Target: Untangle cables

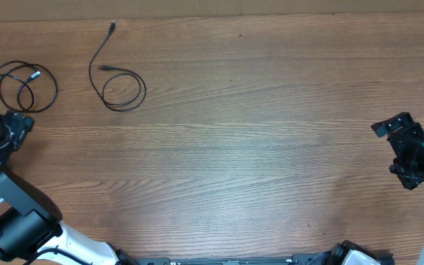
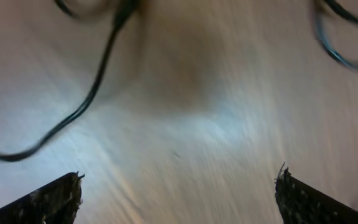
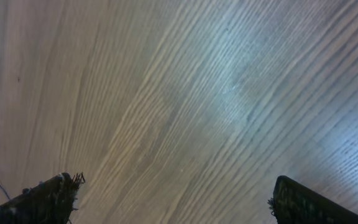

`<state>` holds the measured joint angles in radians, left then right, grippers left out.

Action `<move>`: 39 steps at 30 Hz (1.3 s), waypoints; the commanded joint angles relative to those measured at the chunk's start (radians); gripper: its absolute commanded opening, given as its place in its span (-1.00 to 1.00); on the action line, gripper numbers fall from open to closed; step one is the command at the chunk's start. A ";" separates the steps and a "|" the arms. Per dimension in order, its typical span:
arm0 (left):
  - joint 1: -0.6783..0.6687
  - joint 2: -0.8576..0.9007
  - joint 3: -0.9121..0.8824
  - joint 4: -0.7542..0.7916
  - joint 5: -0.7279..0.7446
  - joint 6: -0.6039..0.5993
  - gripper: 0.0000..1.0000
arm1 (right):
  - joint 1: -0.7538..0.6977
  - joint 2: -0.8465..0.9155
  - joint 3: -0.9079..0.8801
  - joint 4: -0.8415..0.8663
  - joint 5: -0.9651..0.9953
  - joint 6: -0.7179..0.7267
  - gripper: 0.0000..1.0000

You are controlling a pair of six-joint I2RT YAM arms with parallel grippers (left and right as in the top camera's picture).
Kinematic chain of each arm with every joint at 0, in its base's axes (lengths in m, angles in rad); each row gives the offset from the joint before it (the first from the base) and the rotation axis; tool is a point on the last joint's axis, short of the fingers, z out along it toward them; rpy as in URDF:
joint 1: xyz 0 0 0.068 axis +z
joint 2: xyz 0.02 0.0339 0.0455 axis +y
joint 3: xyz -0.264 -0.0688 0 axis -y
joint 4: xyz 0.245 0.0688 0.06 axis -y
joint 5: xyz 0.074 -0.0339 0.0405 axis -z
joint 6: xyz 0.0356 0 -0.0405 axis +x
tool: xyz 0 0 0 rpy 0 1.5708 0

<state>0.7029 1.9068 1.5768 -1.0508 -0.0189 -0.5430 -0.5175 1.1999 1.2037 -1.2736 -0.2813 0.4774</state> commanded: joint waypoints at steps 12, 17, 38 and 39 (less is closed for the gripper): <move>-0.090 -0.361 -0.005 -0.053 0.275 0.302 0.99 | -0.005 -0.001 -0.007 -0.023 -0.001 -0.003 1.00; -0.131 -0.595 -0.107 0.015 0.362 0.354 0.99 | -0.005 0.000 -0.007 -0.024 -0.001 -0.003 1.00; -0.144 -1.257 -0.695 0.296 0.570 0.400 0.99 | -0.005 0.000 -0.007 -0.022 -0.009 -0.003 1.00; -0.154 -1.256 -0.695 0.304 0.570 0.401 0.99 | -0.005 0.000 -0.007 -0.022 -0.009 -0.003 1.00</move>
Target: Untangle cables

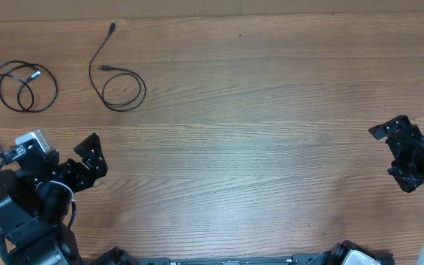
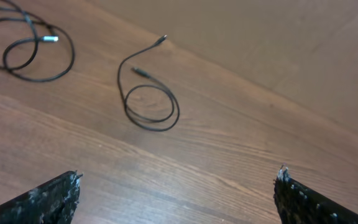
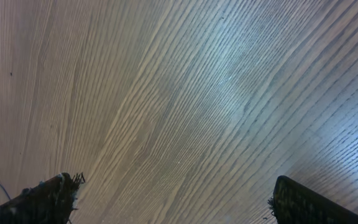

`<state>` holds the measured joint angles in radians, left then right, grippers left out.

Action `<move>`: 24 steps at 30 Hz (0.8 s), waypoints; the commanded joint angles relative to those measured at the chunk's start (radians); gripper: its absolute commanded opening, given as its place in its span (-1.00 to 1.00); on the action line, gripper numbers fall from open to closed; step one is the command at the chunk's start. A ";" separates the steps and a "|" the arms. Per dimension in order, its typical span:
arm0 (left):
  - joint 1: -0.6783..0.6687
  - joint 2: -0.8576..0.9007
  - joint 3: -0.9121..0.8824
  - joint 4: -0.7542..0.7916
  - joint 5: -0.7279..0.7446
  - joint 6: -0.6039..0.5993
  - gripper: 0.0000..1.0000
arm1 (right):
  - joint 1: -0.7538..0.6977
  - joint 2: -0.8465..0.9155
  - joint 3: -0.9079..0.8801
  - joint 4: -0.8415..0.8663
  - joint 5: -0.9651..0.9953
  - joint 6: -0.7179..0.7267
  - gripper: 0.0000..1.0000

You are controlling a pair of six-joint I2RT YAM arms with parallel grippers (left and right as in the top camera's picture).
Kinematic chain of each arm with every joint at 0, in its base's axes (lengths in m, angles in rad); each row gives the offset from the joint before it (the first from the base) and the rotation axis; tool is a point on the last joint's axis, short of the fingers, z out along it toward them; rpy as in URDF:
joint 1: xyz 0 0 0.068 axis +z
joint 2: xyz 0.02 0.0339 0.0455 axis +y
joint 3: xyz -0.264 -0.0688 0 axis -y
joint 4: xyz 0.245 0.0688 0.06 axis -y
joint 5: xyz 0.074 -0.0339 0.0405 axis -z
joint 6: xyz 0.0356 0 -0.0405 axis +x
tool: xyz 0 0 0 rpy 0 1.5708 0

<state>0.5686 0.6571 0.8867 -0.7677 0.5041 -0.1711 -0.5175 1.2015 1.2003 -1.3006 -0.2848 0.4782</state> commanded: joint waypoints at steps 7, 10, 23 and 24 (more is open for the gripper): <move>-0.256 -0.006 -0.005 0.101 -0.195 -0.021 0.99 | -0.006 -0.001 -0.004 0.006 -0.005 -0.003 1.00; -0.383 -0.005 -0.005 0.103 -0.424 -0.076 0.99 | -0.006 -0.001 -0.004 0.005 -0.005 -0.003 1.00; -0.556 -0.052 -0.005 0.085 -0.627 -0.144 0.99 | -0.006 -0.001 -0.004 0.006 -0.005 -0.003 1.00; -0.557 -0.061 -0.005 0.084 -0.627 -0.144 1.00 | -0.006 -0.001 -0.004 0.006 -0.005 -0.003 1.00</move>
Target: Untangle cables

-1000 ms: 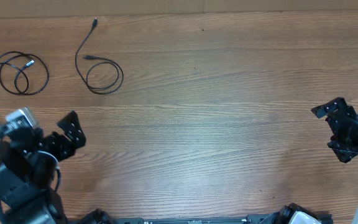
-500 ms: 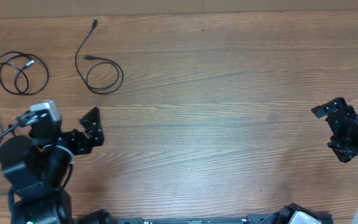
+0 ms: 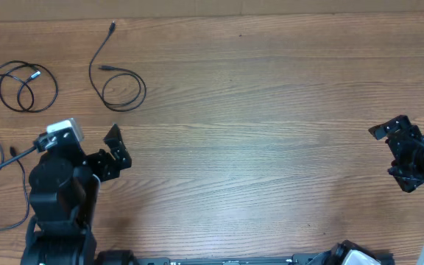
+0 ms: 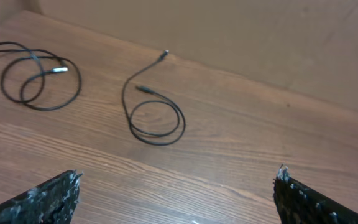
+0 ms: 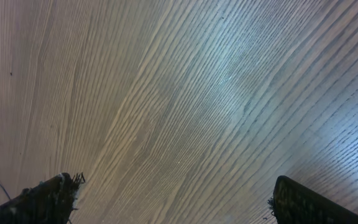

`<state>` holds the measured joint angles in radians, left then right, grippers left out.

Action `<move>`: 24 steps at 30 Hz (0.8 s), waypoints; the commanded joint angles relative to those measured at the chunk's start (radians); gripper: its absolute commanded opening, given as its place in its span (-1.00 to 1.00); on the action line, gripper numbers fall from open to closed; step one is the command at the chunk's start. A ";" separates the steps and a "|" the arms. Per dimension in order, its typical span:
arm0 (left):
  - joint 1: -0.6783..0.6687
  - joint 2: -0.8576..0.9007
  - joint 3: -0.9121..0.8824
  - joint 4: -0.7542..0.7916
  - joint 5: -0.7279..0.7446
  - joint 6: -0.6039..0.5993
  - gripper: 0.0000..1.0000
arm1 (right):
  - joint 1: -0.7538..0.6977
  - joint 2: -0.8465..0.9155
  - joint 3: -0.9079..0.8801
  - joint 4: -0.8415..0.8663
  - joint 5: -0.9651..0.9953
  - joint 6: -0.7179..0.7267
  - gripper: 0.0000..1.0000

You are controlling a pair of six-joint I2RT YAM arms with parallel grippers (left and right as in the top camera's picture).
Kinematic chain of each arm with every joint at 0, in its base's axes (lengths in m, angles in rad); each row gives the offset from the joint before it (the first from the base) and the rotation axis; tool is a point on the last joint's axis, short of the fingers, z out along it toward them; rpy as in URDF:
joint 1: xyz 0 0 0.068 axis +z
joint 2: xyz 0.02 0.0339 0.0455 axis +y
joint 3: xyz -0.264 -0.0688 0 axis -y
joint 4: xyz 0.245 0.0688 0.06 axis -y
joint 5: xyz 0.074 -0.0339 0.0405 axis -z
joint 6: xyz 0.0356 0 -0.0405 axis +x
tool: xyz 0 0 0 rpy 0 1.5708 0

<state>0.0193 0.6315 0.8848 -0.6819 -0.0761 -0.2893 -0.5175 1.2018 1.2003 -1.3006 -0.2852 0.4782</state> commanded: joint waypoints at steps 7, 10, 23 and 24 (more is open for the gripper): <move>-0.007 -0.094 -0.003 -0.058 -0.057 -0.025 0.99 | -0.006 -0.002 -0.004 0.006 -0.005 -0.003 1.00; -0.007 -0.089 -0.003 -0.112 -0.054 -0.025 0.99 | -0.006 -0.002 -0.004 0.005 -0.005 -0.003 1.00; -0.007 -0.082 -0.003 -0.242 -0.054 -0.025 0.99 | -0.006 -0.002 -0.004 0.005 -0.005 -0.003 1.00; -0.007 -0.082 -0.003 -0.246 -0.054 -0.025 1.00 | -0.006 -0.002 -0.004 0.006 -0.005 -0.003 0.99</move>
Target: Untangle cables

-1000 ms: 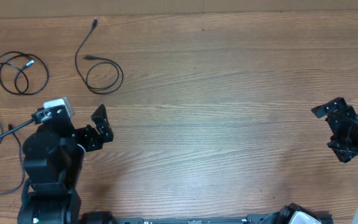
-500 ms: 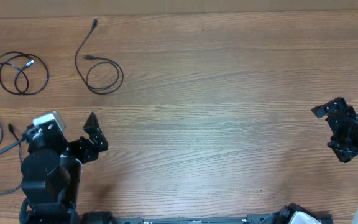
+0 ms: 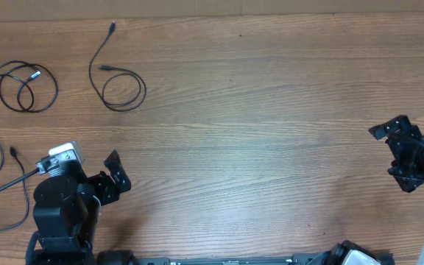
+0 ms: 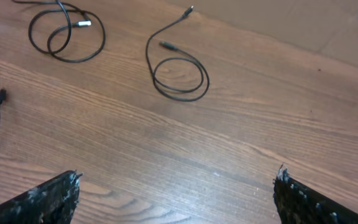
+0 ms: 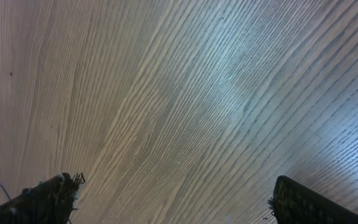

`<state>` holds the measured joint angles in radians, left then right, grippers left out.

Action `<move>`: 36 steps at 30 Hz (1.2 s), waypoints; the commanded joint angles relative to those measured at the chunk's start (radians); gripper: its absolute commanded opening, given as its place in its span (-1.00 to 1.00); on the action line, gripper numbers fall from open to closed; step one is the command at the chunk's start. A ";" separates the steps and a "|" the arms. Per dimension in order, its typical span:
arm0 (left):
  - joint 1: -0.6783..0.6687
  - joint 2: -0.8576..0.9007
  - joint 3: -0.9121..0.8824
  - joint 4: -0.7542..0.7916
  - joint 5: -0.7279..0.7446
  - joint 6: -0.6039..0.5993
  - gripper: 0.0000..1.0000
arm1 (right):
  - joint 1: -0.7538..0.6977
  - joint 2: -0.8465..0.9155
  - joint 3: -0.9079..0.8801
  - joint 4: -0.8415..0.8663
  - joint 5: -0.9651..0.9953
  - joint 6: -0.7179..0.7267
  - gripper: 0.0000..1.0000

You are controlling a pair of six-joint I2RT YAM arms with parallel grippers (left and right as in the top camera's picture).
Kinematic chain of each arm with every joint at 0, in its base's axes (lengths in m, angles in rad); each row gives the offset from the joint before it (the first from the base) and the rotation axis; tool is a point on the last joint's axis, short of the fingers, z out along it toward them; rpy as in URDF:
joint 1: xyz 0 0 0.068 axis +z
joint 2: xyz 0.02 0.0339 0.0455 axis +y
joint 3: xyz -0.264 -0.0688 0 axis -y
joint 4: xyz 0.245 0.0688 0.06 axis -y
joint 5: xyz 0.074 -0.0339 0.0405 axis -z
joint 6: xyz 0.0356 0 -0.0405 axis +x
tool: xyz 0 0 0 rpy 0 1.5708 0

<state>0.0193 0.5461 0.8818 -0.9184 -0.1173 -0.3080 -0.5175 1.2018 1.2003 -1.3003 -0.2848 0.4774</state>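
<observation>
Two thin black cables lie apart at the table's far left. One is a double coil (image 3: 22,86) (image 4: 65,28). The other is a single loop with a tail (image 3: 121,87) (image 4: 179,74). A third black cable with a plug (image 4: 1,96) runs off the left edge. My left gripper (image 3: 118,173) (image 4: 178,202) hangs open near the front left, well short of the cables and holding nothing. My right gripper (image 3: 387,151) (image 5: 173,199) stands open at the far right over bare wood.
The wooden table (image 3: 256,118) fills the overhead view. The left arm's base (image 3: 57,213) sits at the front left, with a grey wire trailing from it to the left edge. The right arm is at the right edge.
My left gripper has drawn back toward the table's front edge, and its camera now looks down on the cables from farther off. The cables and the right arm have not moved.
My left gripper was open, low at the far left beside the double coil. Then it was back near the front left, then a little to the right, now closer to the front edge. The cables lay apart and unmoved throughout. The right gripper stayed open.
</observation>
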 commanded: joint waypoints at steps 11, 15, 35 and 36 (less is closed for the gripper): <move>-0.007 0.003 0.000 -0.027 -0.013 -0.006 0.99 | -0.006 -0.002 -0.004 0.005 -0.005 -0.003 1.00; -0.007 0.003 0.000 -0.027 -0.013 -0.006 0.99 | -0.006 -0.002 -0.004 0.005 -0.005 -0.003 1.00; -0.006 -0.002 -0.003 -0.028 -0.013 -0.006 0.99 | -0.006 -0.002 -0.004 0.005 -0.005 -0.003 0.99; -0.006 -0.007 -0.003 -0.028 -0.013 -0.006 0.99 | -0.006 -0.002 -0.004 0.005 -0.005 -0.003 1.00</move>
<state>0.0193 0.5461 0.8818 -0.9482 -0.1173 -0.3084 -0.5175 1.2018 1.2003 -1.3003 -0.2848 0.4778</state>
